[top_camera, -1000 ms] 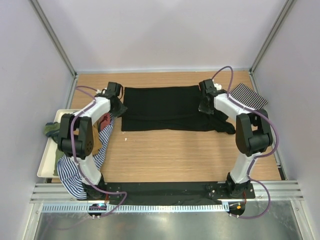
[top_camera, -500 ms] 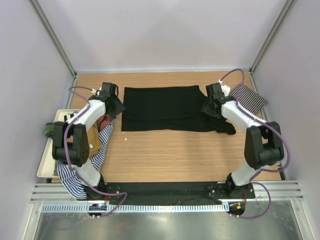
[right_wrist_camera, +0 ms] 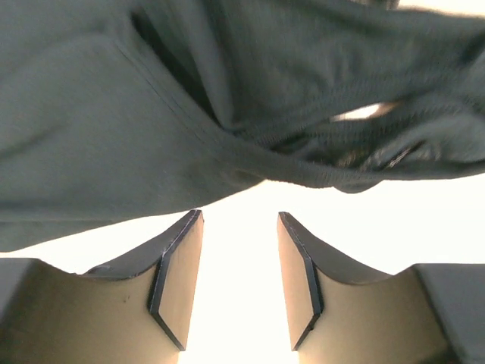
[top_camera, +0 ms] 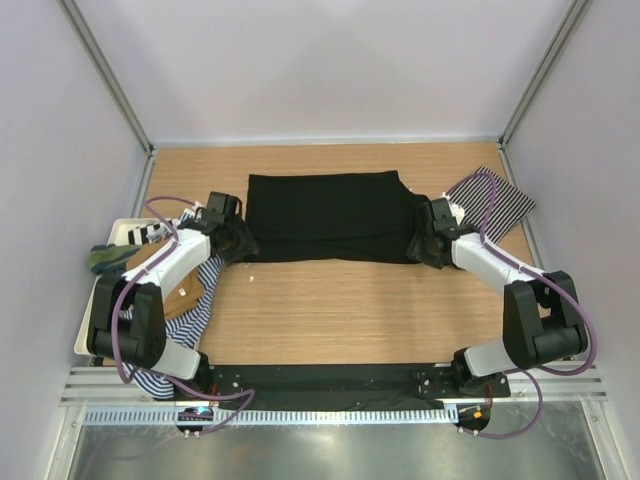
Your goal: Fold and stack the tank tops
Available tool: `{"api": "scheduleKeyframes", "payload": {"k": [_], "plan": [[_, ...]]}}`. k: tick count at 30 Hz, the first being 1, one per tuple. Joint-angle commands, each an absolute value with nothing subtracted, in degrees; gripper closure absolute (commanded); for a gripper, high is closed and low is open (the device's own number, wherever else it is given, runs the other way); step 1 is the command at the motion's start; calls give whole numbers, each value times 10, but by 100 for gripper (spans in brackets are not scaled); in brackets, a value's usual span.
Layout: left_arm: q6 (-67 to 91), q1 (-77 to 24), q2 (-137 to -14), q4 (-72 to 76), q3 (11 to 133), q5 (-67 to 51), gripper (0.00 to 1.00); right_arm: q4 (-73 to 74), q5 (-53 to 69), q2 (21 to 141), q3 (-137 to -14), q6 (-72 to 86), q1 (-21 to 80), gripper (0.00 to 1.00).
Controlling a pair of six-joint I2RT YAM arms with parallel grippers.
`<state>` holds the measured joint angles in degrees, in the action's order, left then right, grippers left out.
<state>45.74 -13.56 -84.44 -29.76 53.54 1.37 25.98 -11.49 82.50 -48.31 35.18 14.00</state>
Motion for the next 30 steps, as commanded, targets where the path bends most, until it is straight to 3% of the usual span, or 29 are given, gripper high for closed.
{"api": "scheduleKeyframes", "payload": {"k": [1, 18, 23, 24, 27, 30], "plan": [[446, -145, -825, -273, 532, 8, 50, 218, -93, 807, -464, 377, 140, 51], [458, -146, -937, -248, 562, 7, 56, 196, -146, 918, -512, 381, 136, 51], [463, -146, -954, -255, 561, 39, 57, 195, -163, 945, -523, 379, 136, 55], [463, -145, -957, -257, 563, 45, 57, 192, -167, 946, -520, 380, 136, 57], [468, -145, -969, -266, 574, 75, 57, 182, -176, 936, -511, 381, 137, 77], [482, -145, -967, -261, 576, 100, 57, 175, -177, 928, -502, 378, 136, 87]]}}
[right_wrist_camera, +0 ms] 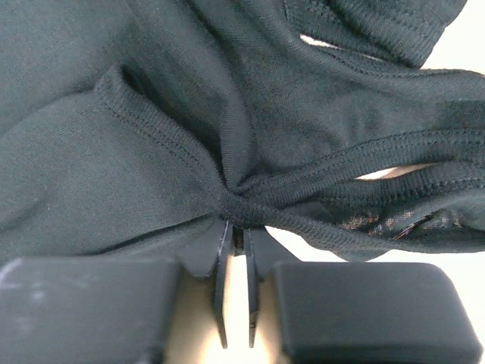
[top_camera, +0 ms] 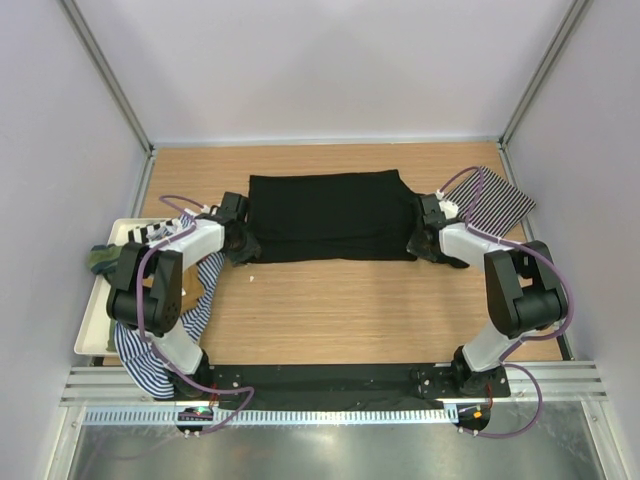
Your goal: Fold and stack the tank tops
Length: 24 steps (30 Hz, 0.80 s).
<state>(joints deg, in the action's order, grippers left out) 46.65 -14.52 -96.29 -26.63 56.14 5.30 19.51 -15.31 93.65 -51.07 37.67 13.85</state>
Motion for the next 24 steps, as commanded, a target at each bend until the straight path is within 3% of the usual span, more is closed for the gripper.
{"api": "scheduleKeyframes", "payload": {"k": [1, 3, 7, 10, 12, 13, 14, 24], "plan": [[489, -145, -965, -250, 572, 100, 57, 174, -172, 928, -501, 378, 136, 89], [494, -146, -960, -239, 568, 92, 54, 174, -167, 929, -501, 375, 137, 97], [496, -146, -973, -234, 570, 85, 53, 172, -158, 927, -500, 375, 136, 99], [492, -146, -988, -230, 569, 79, 66, 174, -156, 924, -499, 374, 137, 99], [488, -146, -993, -224, 563, 80, 90, 176, -154, 920, -500, 374, 137, 99], [485, -146, -993, -223, 562, 80, 98, 179, -152, 918, -500, 373, 137, 99], [480, -146, -991, -225, 561, 80, 100, 183, -149, 910, -497, 371, 136, 99], [468, -145, -833, -278, 466, 79, 100, 303, -165, 818, -452, 373, 156, 99]]}}
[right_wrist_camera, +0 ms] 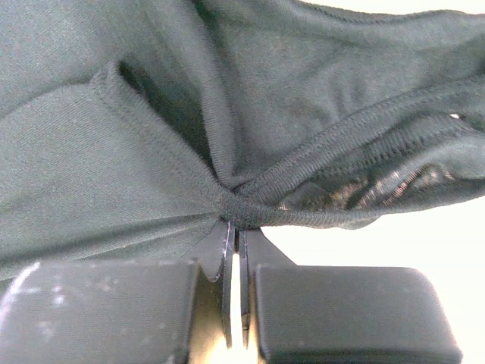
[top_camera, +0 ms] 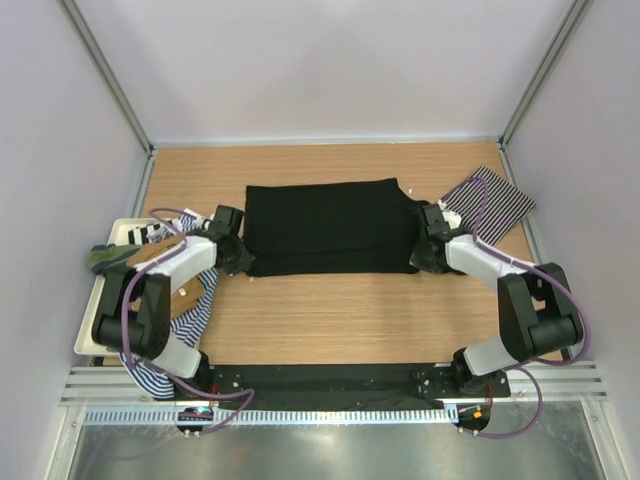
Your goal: Fold and stack the tank tops
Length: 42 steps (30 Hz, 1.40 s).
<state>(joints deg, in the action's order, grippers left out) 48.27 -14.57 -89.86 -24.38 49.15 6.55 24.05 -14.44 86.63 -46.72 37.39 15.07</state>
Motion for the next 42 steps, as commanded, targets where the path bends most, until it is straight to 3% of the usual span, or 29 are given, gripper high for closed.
{"api": "scheduleKeyframes", "payload": {"k": [1, 12, 21, 28, 32, 34, 35, 37, 38, 39, 42], "plan": [[467, -145, -814, -290, 456, 76, 100, 321, -170, 804, -443, 374, 156, 99], [497, -187, -608, -366, 349, 42, 100, 382, -86, 638, -339, 431, 167, 97], [479, -190, -632, -435, 479, 52, 100, 435, -117, 656, -468, 410, 167, 98], [521, -214, -590, -414, 360, 51, 99, 426, -92, 596, -330, 474, 168, 93], [554, -235, -584, -410, 330, 54, 100, 438, -88, 584, -317, 483, 167, 92], [569, -236, -568, -412, 310, 61, 99, 450, -107, 577, -325, 483, 169, 87], [575, -236, -559, -413, 305, 69, 98, 458, -114, 576, -327, 481, 168, 84], [591, -236, -538, -418, 295, 80, 88, 463, -123, 573, -332, 477, 169, 66], [596, -236, -533, -427, 294, 91, 84, 461, -118, 573, -333, 476, 169, 65], [599, -237, -524, -431, 290, 94, 74, 462, -116, 572, -334, 476, 169, 65], [610, -240, -502, -435, 294, 97, 63, 466, -130, 566, -344, 477, 169, 61]]}}
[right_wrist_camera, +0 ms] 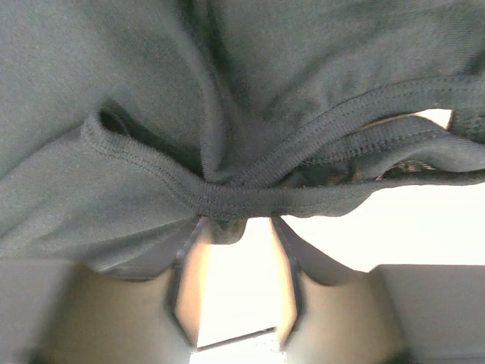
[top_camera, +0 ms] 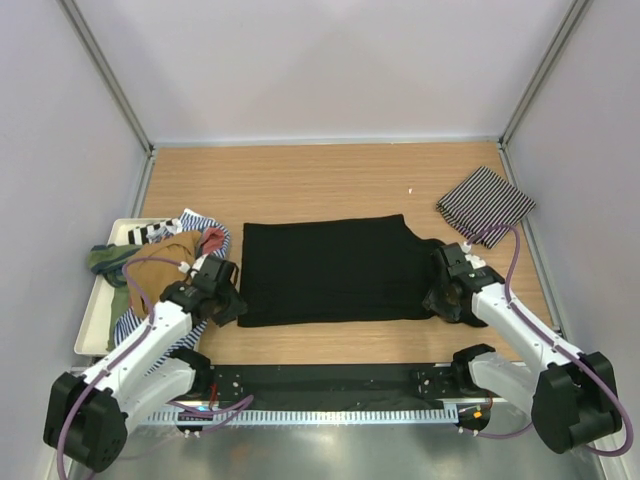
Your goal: Fold and stack the tank tops
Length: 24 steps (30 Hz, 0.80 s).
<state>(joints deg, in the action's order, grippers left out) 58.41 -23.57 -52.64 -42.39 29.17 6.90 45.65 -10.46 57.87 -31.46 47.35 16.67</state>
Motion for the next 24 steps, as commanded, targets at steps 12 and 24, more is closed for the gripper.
{"api": "scheduleKeyframes", "payload": {"k": [12, 24], "plan": [[573, -256, -483, -482, 388, 169, 27, 443, -163, 558, -411, 454, 170, 34], [442, -250, -733, -308, 583, 132, 25, 243, -77, 768, -556, 328, 166, 55]]}}
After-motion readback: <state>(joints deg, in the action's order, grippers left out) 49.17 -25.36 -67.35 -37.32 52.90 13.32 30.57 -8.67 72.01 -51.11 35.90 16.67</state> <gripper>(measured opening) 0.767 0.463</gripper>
